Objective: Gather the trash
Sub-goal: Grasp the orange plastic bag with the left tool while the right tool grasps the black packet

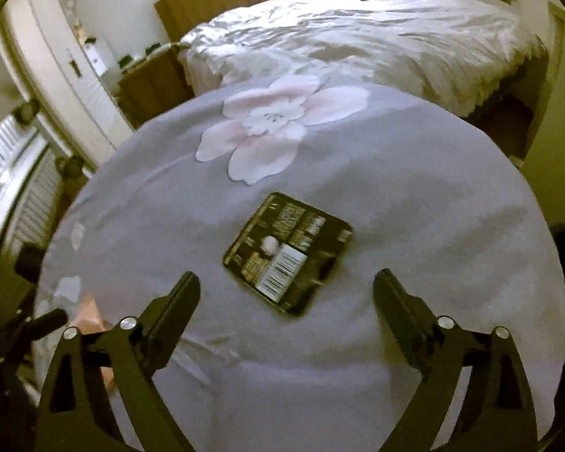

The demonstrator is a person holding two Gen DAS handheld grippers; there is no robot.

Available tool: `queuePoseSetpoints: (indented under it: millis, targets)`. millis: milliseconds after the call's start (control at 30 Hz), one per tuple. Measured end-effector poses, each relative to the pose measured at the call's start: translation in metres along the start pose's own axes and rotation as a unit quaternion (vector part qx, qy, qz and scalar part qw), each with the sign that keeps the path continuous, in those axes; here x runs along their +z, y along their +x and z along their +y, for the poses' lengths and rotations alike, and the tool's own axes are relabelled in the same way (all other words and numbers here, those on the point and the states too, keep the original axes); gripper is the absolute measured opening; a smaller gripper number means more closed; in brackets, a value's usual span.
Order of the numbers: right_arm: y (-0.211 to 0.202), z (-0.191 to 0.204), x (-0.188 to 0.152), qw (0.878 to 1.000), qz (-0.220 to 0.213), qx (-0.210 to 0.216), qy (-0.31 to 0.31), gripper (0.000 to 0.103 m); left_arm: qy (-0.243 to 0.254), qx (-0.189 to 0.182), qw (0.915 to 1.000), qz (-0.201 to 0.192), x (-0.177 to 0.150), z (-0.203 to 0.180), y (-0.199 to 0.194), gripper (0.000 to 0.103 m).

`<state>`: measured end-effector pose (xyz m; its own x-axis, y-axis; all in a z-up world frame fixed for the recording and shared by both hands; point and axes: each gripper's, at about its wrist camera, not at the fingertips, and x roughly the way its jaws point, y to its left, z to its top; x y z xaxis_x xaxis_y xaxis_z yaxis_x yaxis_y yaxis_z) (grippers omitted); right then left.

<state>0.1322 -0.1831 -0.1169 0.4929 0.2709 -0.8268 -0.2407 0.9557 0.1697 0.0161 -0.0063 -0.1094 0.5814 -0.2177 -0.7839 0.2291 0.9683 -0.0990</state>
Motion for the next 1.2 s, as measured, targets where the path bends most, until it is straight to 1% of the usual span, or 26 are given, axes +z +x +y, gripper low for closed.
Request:
queuePoseSetpoints:
  millis: [100,133,167,200,233,267,300,433,500,600,733,900,1033,1200]
  targets:
    - [0.009,0.015,0.005,1.0,0.0,-0.013,-0.019,0.093,-0.01,-0.007,0.9996,0.025,0.0,0.003,0.009,0.073]
    - [0.013,0.021,0.007,0.999,0.0,-0.026,-0.028,0.092,-0.007,-0.006,0.9997,0.024,0.001,0.003,0.008,0.068]
    - [0.016,0.026,0.009,0.999,-0.001,-0.036,-0.037,0.091,-0.005,-0.003,0.9997,0.025,0.001,0.003,0.008,0.066]
    - [0.02,0.032,0.01,0.997,-0.001,-0.055,-0.053,0.086,-0.003,-0.002,0.9997,0.025,0.002,0.004,0.008,0.062]
    - [0.022,0.036,0.011,0.996,-0.004,-0.063,-0.064,0.078,-0.003,0.0,0.9997,0.025,0.002,0.005,0.007,0.056]
    - [0.022,0.038,0.012,0.996,-0.007,-0.056,-0.065,0.074,-0.004,0.001,0.9997,0.024,0.003,0.005,0.007,0.052]
    - [0.023,0.039,0.014,0.996,-0.005,-0.058,-0.066,0.072,-0.007,0.0,0.9997,0.023,0.003,0.008,0.006,0.048]
    - [0.024,0.038,0.016,0.996,-0.009,-0.055,-0.064,0.071,-0.011,-0.005,0.9997,0.022,0.004,0.009,0.006,0.036]
    - [0.024,0.037,0.017,0.997,-0.011,-0.053,-0.062,0.071,-0.011,-0.01,0.9997,0.021,0.003,0.009,0.005,0.031]
    - [0.021,0.031,0.016,0.998,-0.017,-0.033,-0.045,0.07,-0.011,-0.016,0.9996,0.021,0.005,0.008,0.006,0.025]
    - [0.01,0.024,0.012,1.0,-0.024,-0.001,-0.018,0.07,-0.01,-0.023,0.9996,0.016,0.006,0.009,0.006,0.022]
    - [-0.007,0.014,0.01,0.999,-0.042,0.026,0.01,0.07,-0.005,-0.024,0.9997,0.004,0.01,0.004,0.002,0.02]
    - [-0.03,-0.003,0.009,0.996,-0.066,0.044,0.04,0.07,0.002,-0.026,0.9996,-0.008,0.023,-0.005,-0.002,0.02]
    - [-0.064,-0.03,0.005,0.991,-0.1,0.052,0.07,0.07,0.023,-0.037,0.9987,-0.027,0.045,-0.025,-0.005,0.02]
